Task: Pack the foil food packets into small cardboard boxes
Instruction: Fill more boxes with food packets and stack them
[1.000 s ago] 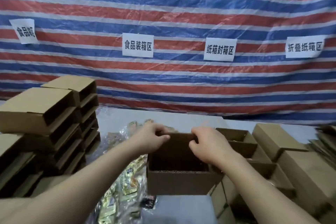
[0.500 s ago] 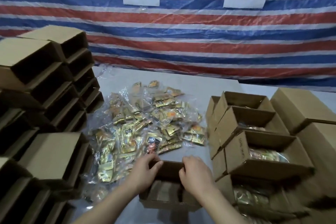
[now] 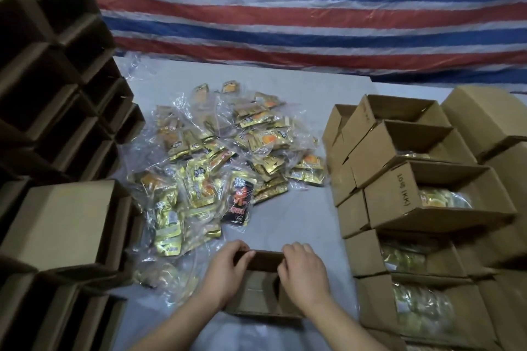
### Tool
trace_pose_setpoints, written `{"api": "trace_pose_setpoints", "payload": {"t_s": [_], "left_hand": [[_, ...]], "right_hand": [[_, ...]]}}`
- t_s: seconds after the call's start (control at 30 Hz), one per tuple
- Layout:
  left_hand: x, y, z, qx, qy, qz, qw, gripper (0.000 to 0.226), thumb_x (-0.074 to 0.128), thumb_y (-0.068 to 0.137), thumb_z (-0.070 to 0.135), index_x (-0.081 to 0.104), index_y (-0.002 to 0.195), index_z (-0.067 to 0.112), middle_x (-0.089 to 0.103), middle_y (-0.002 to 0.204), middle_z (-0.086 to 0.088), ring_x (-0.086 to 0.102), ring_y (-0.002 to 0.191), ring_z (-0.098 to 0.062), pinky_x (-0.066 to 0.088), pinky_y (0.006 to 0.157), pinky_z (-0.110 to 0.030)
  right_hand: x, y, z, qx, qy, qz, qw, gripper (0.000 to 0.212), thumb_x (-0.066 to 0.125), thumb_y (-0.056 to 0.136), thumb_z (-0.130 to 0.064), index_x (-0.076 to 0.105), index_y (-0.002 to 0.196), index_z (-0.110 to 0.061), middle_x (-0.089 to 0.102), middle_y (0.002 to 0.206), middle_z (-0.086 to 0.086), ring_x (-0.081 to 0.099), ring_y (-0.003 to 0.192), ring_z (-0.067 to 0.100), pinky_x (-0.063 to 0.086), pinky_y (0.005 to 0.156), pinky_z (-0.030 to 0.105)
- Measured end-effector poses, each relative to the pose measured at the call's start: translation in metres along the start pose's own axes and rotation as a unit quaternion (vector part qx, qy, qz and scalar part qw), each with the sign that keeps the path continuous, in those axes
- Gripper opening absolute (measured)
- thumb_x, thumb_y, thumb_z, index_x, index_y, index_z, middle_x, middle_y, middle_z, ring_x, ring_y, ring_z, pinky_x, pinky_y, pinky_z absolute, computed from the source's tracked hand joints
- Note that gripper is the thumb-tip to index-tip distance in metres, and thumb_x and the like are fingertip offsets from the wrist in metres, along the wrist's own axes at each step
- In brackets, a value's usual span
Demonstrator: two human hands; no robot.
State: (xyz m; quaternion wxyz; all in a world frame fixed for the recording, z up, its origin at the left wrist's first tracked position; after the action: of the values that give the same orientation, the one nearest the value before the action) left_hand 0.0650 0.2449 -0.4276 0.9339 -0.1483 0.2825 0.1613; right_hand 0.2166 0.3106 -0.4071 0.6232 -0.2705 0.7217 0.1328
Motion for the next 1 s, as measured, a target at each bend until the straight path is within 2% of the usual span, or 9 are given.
{"api": "trace_pose_setpoints", "payload": {"t_s": [0.07, 0.1, 0.3, 0.47, 0.53, 0.57, 0.63, 0.83, 1.0], "left_hand": [[0.001, -0.004, -0.002, 0.004, -0.002, 0.004, 1.0, 0.01, 0.063, 0.093, 0.026, 0.062, 0.085, 0.021, 0.063, 0.081, 0.01, 0.056, 0.078, 0.0, 0.039, 0.069, -0.01], [0.001, -0.005, -0.002, 0.006, -0.005, 0.004, 1.0, 0.01, 0.063, 0.093, 0.027, 0.061, 0.085, 0.021, 0.063, 0.081, 0.008, 0.056, 0.079, -0.002, 0.04, 0.069, -0.012], [0.001, -0.007, -0.007, 0.012, -0.001, 0.003, 1.0, 0.012, 0.061, 0.094, 0.031, 0.061, 0.086, 0.023, 0.062, 0.083, 0.008, 0.056, 0.081, -0.007, 0.044, 0.074, -0.023], [0.003, -0.003, -0.01, 0.007, -0.012, -0.002, 1.0, 0.013, 0.061, 0.093, 0.033, 0.058, 0.083, 0.028, 0.061, 0.081, 0.009, 0.056, 0.08, -0.006, 0.045, 0.074, -0.026], [0.004, -0.003, -0.01, 0.011, -0.016, -0.005, 1.0, 0.013, 0.062, 0.093, 0.033, 0.057, 0.082, 0.029, 0.061, 0.082, 0.008, 0.056, 0.08, -0.006, 0.046, 0.076, -0.027], [0.004, -0.003, -0.01, 0.012, -0.018, -0.006, 1.0, 0.013, 0.062, 0.093, 0.033, 0.057, 0.082, 0.029, 0.061, 0.083, 0.007, 0.057, 0.081, -0.008, 0.047, 0.077, -0.028], [0.003, -0.004, -0.01, 0.014, -0.02, -0.005, 1.0, 0.011, 0.062, 0.093, 0.033, 0.059, 0.084, 0.027, 0.061, 0.085, 0.006, 0.057, 0.082, -0.01, 0.047, 0.078, -0.029], [0.0, -0.003, -0.011, 0.024, -0.019, 0.023, 0.999, 0.011, 0.062, 0.093, 0.034, 0.062, 0.089, 0.024, 0.056, 0.086, 0.011, 0.054, 0.084, -0.006, 0.04, 0.075, -0.017], [0.001, -0.001, -0.013, 0.017, -0.028, 0.022, 0.999, 0.008, 0.062, 0.093, 0.032, 0.061, 0.088, 0.027, 0.055, 0.084, 0.013, 0.052, 0.083, -0.003, 0.036, 0.073, -0.011]], "right_hand": [[-0.002, -0.005, -0.003, -0.005, -0.009, 0.022, 1.0, 0.026, 0.083, 0.059, -0.019, 0.06, 0.07, -0.02, 0.06, 0.07, -0.001, 0.061, 0.068, 0.022, 0.05, 0.052, 0.031], [-0.003, -0.008, -0.004, -0.005, -0.011, 0.033, 0.999, 0.03, 0.086, 0.055, -0.019, 0.059, 0.067, -0.021, 0.058, 0.067, -0.002, 0.06, 0.065, 0.021, 0.048, 0.049, 0.03], [-0.005, -0.011, -0.006, -0.01, -0.018, 0.048, 0.999, 0.033, 0.088, 0.053, -0.019, 0.058, 0.067, -0.022, 0.057, 0.067, -0.004, 0.06, 0.064, 0.019, 0.048, 0.049, 0.027], [-0.004, -0.009, -0.006, -0.002, 0.003, 0.033, 0.999, 0.022, 0.081, 0.065, -0.018, 0.06, 0.074, -0.019, 0.06, 0.073, -0.001, 0.062, 0.072, 0.022, 0.051, 0.056, 0.03], [0.001, -0.008, -0.004, -0.003, 0.005, 0.007, 1.0, 0.007, 0.065, 0.082, -0.022, 0.061, 0.087, -0.019, 0.061, 0.088, 0.0, 0.059, 0.089, 0.023, 0.051, 0.073, 0.034], [0.005, -0.006, -0.002, -0.003, 0.006, -0.011, 1.0, 0.01, 0.054, 0.089, -0.025, 0.059, 0.095, -0.02, 0.06, 0.097, -0.001, 0.055, 0.097, 0.021, 0.048, 0.081, 0.034], [0.009, -0.005, 0.003, -0.006, 0.024, -0.028, 0.999, 0.02, 0.04, 0.093, -0.03, 0.057, 0.103, -0.024, 0.058, 0.105, -0.006, 0.05, 0.103, 0.016, 0.042, 0.088, 0.031], [0.001, 0.027, 0.013, 0.065, 0.087, -0.043, 0.993, 0.029, 0.037, 0.099, -0.041, 0.052, 0.08, -0.024, 0.059, 0.08, -0.006, 0.059, 0.085, 0.019, 0.038, 0.081, 0.033], [0.004, 0.088, 0.012, 0.136, 0.244, -0.11, 0.954, 0.022, 0.046, 0.098, -0.037, 0.058, 0.089, -0.02, 0.063, 0.085, -0.003, 0.06, 0.082, 0.019, 0.046, 0.071, 0.033]]}}
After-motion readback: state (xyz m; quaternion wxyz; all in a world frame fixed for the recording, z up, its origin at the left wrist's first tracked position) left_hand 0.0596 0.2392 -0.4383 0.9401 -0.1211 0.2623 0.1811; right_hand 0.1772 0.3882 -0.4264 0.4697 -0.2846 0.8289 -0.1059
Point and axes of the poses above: each hand's wrist, its own y-axis towards the middle knuckle, its own x-axis out of the palm, z = x × y, the point moved 8 cm from there along y, towards the middle knuckle
